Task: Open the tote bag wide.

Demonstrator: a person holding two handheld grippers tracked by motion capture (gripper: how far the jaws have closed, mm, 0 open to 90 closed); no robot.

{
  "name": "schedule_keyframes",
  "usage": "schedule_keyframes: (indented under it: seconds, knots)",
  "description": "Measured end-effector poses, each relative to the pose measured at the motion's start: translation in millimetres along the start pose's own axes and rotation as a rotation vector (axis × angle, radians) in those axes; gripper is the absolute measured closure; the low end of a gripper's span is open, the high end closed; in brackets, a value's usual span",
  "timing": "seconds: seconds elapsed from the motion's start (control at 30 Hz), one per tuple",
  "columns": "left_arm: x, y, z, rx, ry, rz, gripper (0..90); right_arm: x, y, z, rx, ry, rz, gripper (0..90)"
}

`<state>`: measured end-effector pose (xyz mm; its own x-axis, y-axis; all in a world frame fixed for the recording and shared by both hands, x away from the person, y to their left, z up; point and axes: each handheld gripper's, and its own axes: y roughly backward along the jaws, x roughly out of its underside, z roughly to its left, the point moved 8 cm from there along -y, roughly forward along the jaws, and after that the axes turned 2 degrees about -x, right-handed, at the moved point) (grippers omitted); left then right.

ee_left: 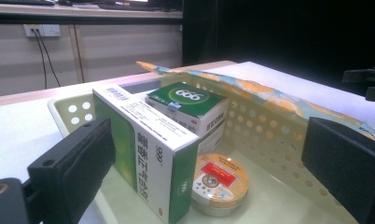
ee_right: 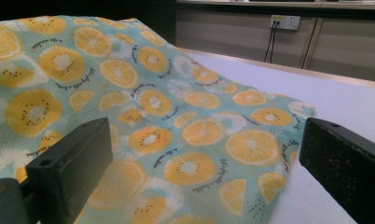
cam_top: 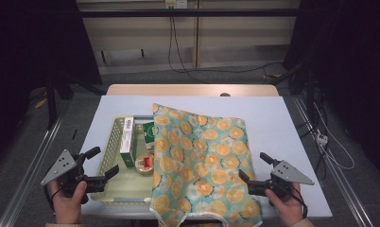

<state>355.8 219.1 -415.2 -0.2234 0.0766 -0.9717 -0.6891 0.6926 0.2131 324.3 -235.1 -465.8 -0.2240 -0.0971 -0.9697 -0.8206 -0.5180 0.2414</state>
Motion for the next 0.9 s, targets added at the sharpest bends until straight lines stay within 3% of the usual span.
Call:
schedule_keyframes:
  seconds: [0.3,0.7,0.9]
  knots:
    - [0.5,-1.2,-1.9,0.001,-0.006,0.008,2.9,-1.0,-2.8,0.2,-0.009,0.012,0.012,2.4]
    - [0.7,-1.0,-1.8,-0.003,-0.015,0.011,3.0,-2.3,-5.2,-5.5,0.001,-0.009,0.05,2.7]
    - [-0.8,2.7,-0.3,-0.003,-0.005,-0.007,3.0,-11.2,-19.2,-9.5,0.013,-0.015,0.085,4.0]
